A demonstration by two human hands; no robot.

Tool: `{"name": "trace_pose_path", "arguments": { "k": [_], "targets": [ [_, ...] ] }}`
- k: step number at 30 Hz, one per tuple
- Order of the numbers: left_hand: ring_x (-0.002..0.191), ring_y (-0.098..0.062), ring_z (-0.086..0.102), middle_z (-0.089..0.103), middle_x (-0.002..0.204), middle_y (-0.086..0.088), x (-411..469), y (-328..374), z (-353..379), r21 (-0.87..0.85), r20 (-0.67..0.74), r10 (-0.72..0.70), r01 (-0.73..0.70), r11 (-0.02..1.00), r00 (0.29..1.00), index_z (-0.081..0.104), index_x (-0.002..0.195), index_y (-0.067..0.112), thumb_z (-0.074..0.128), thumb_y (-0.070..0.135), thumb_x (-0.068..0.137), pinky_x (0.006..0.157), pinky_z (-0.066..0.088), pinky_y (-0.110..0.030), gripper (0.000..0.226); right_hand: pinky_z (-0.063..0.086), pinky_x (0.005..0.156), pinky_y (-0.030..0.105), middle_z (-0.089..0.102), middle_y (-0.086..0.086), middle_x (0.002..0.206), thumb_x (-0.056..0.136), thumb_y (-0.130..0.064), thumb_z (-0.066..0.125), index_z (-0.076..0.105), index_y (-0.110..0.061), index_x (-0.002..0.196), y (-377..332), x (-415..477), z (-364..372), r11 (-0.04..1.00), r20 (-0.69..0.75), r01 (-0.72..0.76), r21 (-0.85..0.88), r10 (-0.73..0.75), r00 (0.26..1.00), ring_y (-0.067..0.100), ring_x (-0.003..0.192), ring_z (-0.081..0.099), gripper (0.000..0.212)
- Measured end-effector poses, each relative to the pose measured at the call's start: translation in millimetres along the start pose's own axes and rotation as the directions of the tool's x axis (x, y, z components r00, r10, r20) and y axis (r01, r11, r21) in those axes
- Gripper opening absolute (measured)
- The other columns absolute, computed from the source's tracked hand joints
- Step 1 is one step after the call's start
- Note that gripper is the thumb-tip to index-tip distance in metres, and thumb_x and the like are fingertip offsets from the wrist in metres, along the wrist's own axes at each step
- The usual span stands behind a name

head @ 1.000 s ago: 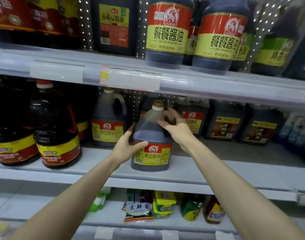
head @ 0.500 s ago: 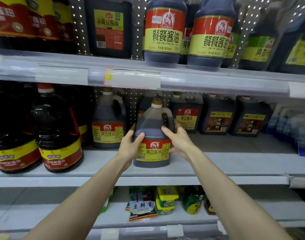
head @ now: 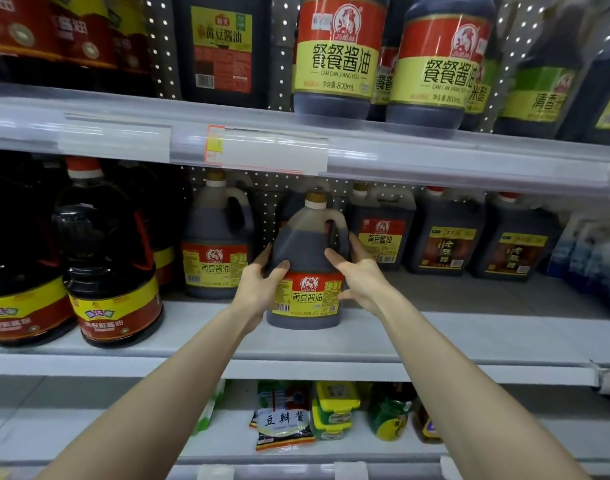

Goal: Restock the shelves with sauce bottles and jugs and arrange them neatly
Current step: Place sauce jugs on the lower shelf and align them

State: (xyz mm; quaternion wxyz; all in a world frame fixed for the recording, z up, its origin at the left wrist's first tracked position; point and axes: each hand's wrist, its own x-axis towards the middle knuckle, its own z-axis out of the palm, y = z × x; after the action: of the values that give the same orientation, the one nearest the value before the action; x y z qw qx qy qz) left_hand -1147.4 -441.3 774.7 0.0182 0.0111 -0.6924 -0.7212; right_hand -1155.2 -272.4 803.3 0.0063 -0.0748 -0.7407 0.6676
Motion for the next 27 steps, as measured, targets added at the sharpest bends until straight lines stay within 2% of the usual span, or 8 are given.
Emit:
{"name": "trace_pose_path", "arguments": {
  "k": [4, 12, 15, 18, 19, 23, 27],
  "targets": [
    [0.104, -0.027, 0.064, 0.061, 0.125, -0.01, 7.4, 2.2, 2.6, -0.066, -0.019, -0.022, 0.021, 0.998, 1.0, 0.031, 0.149, 0.023, 0.056, 0.018, 0.096, 0.089, 0.054, -0.05, 0.058, 0.047, 0.093, 0.059, 0.028, 0.001, 0.157, 0.092, -0.031, 0.063, 0.019, -0.037, 0.152, -0.6, 11.0, 0.2, 1.0, -0.008, -0.003, 0.007, 0.003, 1.0, 0.037, 0.136, 0.039, 0.075],
    [0.113, -0.031, 0.059, 0.057, 0.132, -0.008, 25.3, 1.3, 3.2, -0.064, -0.039, -0.043, 0.04, 0.997, 0.998, 0.034, 0.147, 0.027, 0.056, 0.021, 0.096, 0.093, 0.051, -0.055, 0.055, 0.049, 0.091, 0.062, 0.027, 0.001, 0.157, 0.092, -0.031, 0.062, 0.019, -0.036, 0.152, 1.9, 35.5, 5.4, 0.998, -0.029, 0.018, -0.068, -0.02, 0.999, 0.039, 0.137, 0.036, 0.074],
    [0.112, -0.029, 0.058, 0.056, 0.134, -0.006, 35.7, 1.7, 4.4, -0.026, -0.026, -0.032, 0.031, 0.999, 0.999, 0.034, 0.146, 0.028, 0.054, 0.024, 0.097, 0.087, 0.053, -0.052, 0.053, 0.051, 0.089, 0.059, 0.025, 0.002, 0.158, 0.093, -0.033, 0.061, 0.016, -0.035, 0.153, 2.1, 45.9, 3.7, 0.995, -0.024, 0.031, -0.096, -0.033, 0.999, 0.039, 0.137, 0.036, 0.075],
    [0.104, -0.024, 0.059, 0.057, 0.13, -0.004, 41.8, 2.2, 6.9, 0.008, -0.031, 0.001, -0.001, 1.0, 1.0, 0.035, 0.146, 0.027, 0.053, 0.024, 0.098, 0.072, 0.056, -0.041, 0.052, 0.052, 0.088, 0.06, 0.026, 0.002, 0.158, 0.092, -0.034, 0.062, 0.015, -0.037, 0.152, 2.7, 56.4, 2.4, 0.993, -0.015, 0.031, -0.115, -0.032, 0.999, 0.04, 0.136, 0.037, 0.076],
    [0.104, -0.023, 0.059, 0.057, 0.13, -0.004, 43.3, 2.1, 7.7, 0.02, -0.039, 0.011, -0.01, 1.0, 0.999, 0.035, 0.146, 0.026, 0.053, 0.023, 0.098, 0.072, 0.056, -0.04, 0.051, 0.052, 0.087, 0.06, 0.026, 0.001, 0.158, 0.092, -0.034, 0.062, 0.015, -0.038, 0.152, 3.2, 59.5, 2.1, 0.993, -0.011, 0.031, -0.115, -0.032, 0.999, 0.039, 0.136, 0.037, 0.076],
    [0.115, -0.028, 0.058, 0.056, 0.135, -0.007, 49.3, 2.0, 9.5, 0.06, -0.058, 0.034, -0.031, 0.998, 0.998, 0.036, 0.146, 0.024, 0.053, 0.023, 0.098, 0.09, 0.053, -0.05, 0.052, 0.053, 0.087, 0.059, 0.028, 0.001, 0.157, 0.092, -0.035, 0.062, 0.017, -0.038, 0.152, 4.4, 68.8, 1.2, 0.993, 0.002, 0.042, -0.107, -0.042, 0.999, 0.038, 0.135, 0.039, 0.075],
    [0.115, -0.03, 0.058, 0.057, 0.134, -0.009, 52.4, 2.4, 11.0, 0.058, -0.062, 0.033, -0.029, 0.998, 0.998, 0.036, 0.146, 0.023, 0.053, 0.022, 0.098, 0.094, 0.051, -0.052, 0.052, 0.052, 0.085, 0.06, 0.029, 0.0, 0.156, 0.091, -0.036, 0.063, 0.018, -0.039, 0.152, 6.7, 77.6, 1.3, 0.994, 0.011, 0.044, -0.097, -0.043, 0.999, 0.038, 0.135, 0.04, 0.075]
  ]
}}
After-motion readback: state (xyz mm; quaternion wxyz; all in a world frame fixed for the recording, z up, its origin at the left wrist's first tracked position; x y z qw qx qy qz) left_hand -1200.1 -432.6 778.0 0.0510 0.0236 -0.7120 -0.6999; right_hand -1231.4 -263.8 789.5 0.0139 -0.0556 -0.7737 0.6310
